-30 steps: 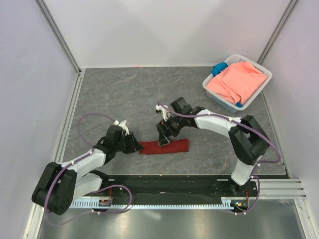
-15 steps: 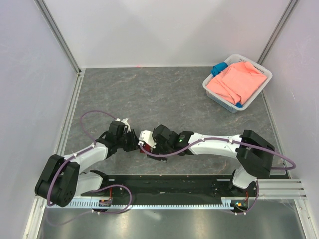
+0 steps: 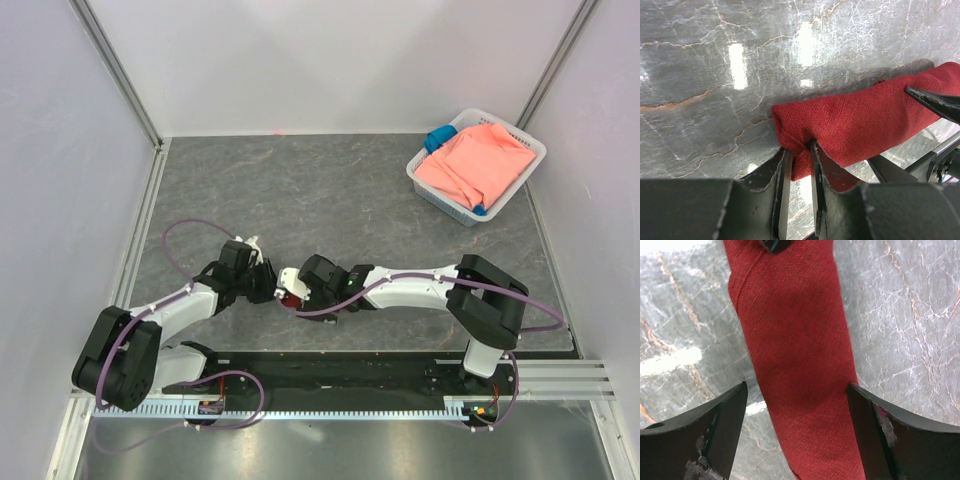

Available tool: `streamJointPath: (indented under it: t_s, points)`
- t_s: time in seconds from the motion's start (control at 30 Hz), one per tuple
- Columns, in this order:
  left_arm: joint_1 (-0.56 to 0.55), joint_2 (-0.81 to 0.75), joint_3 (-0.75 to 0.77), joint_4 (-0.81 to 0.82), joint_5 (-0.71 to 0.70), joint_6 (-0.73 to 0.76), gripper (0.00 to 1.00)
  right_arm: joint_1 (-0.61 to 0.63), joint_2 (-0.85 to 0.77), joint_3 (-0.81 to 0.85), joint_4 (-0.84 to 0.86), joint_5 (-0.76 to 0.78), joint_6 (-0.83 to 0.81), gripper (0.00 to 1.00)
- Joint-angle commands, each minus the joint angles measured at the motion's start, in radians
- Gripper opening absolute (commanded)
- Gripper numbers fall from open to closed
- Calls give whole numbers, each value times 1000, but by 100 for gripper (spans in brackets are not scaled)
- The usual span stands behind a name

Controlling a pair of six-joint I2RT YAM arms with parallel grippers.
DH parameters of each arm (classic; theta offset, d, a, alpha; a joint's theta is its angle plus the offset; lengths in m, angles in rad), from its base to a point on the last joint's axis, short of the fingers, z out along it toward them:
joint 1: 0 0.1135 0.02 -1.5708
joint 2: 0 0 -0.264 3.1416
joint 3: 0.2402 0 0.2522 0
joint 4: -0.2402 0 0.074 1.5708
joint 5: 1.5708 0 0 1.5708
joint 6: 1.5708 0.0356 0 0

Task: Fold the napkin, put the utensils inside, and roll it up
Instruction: Roll the napkin with the utensil

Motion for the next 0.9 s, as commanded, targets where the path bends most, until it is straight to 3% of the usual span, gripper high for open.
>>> streamJointPath:
  t_s: [0.0, 0.17, 0.3, 0.4, 0.43, 0.53, 0.67, 0.87]
  points:
    - [4, 20, 40, -12, 29, 51, 29, -36, 36, 40, -4, -32, -17, 88]
    - [2, 28, 59, -10, 45, 74, 30, -88, 59, 58, -33, -128, -14, 83]
    - [2, 20, 68, -6, 54, 79, 34, -94, 102, 90, -93, -202, -9, 72]
    - [4, -9, 83, -15, 30, 77, 45, -107, 137, 119, -153, -268, 9, 62]
    - [4, -21, 92, -24, 14, 76, 54, -116, 147, 127, -170, -286, 15, 59]
    - [4, -85, 105, -70, -67, 70, 67, -145, 168, 155, -231, -367, 41, 49]
    - [4, -185, 82, -102, -136, 68, 70, -200, 188, 191, -291, -510, 96, 38]
    - [4, -285, 14, -101, -112, 57, 71, -271, 266, 281, -411, -659, 185, 35]
